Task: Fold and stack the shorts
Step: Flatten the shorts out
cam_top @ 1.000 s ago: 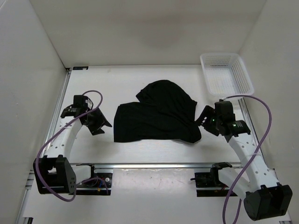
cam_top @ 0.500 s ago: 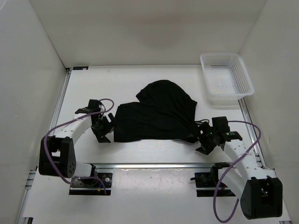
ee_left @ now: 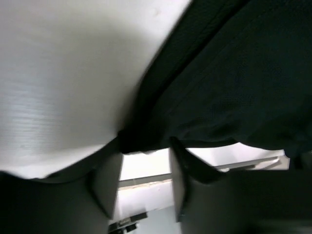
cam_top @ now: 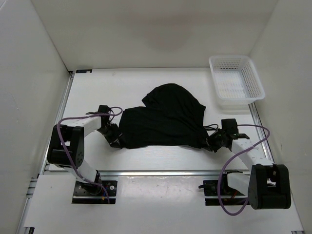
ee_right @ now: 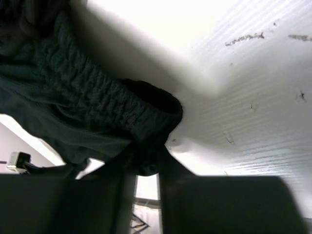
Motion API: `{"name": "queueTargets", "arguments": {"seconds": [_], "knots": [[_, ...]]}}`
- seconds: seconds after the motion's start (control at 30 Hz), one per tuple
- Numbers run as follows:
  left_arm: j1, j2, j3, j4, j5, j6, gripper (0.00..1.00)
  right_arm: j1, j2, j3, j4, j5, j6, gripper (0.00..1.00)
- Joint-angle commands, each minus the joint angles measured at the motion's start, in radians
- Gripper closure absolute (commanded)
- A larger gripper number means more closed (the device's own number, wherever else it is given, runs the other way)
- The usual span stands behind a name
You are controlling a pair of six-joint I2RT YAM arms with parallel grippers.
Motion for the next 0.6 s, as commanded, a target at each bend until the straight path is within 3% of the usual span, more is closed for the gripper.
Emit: {"name": "queueTargets", "arguments": {"seconds": [0.0,0.03,0.1,0.3,0.37,0.43,0.47,0.53,0.57], "knots": [[-0.019,0.024,0.024,0.063,-0.028,-0.004,0.54,-0.004,0.005,0.022,0.048,0.035,-0.04,0.8],[-0.019,0.041,0.034,0.063,-0.038,-0.004,0.61,-0.004,0.014,0.023,0.039,0.035,-0.049,0.85],[-0.019,0.076,0.05,0.063,-0.049,-0.004,0.9,-0.004,0.025,0.053,0.029,0.048,-0.076,0.98],[0.022,0.044,0.198,0.02,-0.063,0.025,0.9,-0.004,0.12,0.243,-0.005,0.068,-0.175,1.0],[0.073,0.044,0.379,-0.036,-0.08,0.059,0.9,-0.004,0.186,0.355,-0.016,0.068,-0.207,1.0],[0.115,0.108,0.553,-0.145,-0.093,0.085,0.9,-0.004,0.327,0.597,-0.065,0.058,-0.25,1.0],[0.126,0.171,0.759,-0.182,-0.093,0.105,0.9,-0.004,0.423,0.69,-0.08,0.058,-0.261,1.0],[0.158,0.238,0.989,-0.297,-0.093,0.12,0.9,0.005,0.511,0.997,-0.128,0.067,-0.281,1.0],[0.171,0.271,1.231,-0.337,-0.093,0.121,0.9,0.005,0.584,1.101,-0.149,0.068,-0.29,1.0]]}}
